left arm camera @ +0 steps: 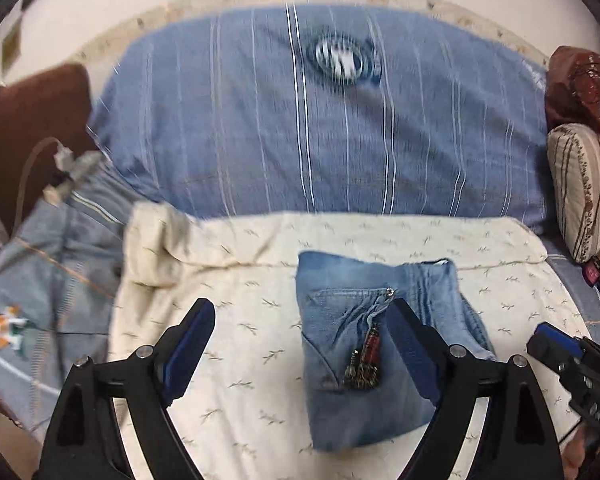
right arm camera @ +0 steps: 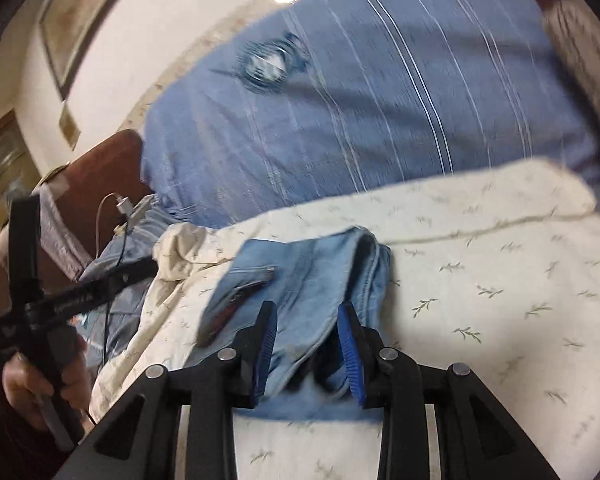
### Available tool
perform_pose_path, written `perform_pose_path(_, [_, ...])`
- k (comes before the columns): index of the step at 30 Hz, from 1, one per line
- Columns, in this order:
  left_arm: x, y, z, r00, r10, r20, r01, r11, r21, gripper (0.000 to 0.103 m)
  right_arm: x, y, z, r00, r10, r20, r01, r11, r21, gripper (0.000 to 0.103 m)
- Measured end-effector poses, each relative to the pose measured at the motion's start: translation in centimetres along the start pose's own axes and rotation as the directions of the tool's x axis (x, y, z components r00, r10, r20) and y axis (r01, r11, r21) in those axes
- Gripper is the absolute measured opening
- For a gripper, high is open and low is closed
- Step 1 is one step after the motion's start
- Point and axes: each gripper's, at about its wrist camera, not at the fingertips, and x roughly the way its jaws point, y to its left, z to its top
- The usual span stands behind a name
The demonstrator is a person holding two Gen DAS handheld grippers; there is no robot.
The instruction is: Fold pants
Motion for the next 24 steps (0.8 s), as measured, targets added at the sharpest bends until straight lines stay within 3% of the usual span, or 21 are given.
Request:
perform_pose_path(2, [-2.5, 0.1, -0.2, 0.999, 0.028, 0.042, -0.028, 1.0, 0.006, 0.097, -1.8, 1.9, -0.1, 1.0, -0.023, 0.019, 0.024, 0.998, -0.056, 0.034])
perform_pose_path(7, [-7.3, 0.4, -1.1, 0.991, 0.057, 0.12, -0.059, 0.998, 0.016, 0.099, -5.8, 5.1, -0.3, 0.997, -0.048, 0.055, 0.054, 0.993, -0.101, 0.037])
perform_pose_path(8, [-8.4, 0.4, -1.4, 0.989, 0.078, 0.128, -0.081, 0.996, 0.02, 0.1, -6.3, 5.6, -0.3, 0.996, -0.056, 0.062, 0.062, 0.993, -0.1, 0.04])
perform_pose_path(9, [-9.1, 0.3, -1.6, 0.986, 0.095, 0.137, -0.099, 0.995, 0.027, 0.1, -6.8, 6.0, -0.4, 0.995, -0.068, 0.073, 0.075, 0.992, -0.101, 0.053])
perform_pose_path(11, [-10.4, 0.0, -2.2, 0.979, 0.118, 0.165, -0.127, 0.991, 0.049, 0.101, -8.1, 6.9, -0.8, 0.991, -0.083, 0.104, 0.094, 0.989, -0.112, 0.059])
perform_pose_path(24, [-13.5, 0.7, -5.3, 0.98, 0.114, 0.16, -0.123, 0.991, 0.046, 0.102, -9.9, 10.2, -3.2, 0.989, -0.107, 0.102, 0.121, 0.983, -0.14, 0.06])
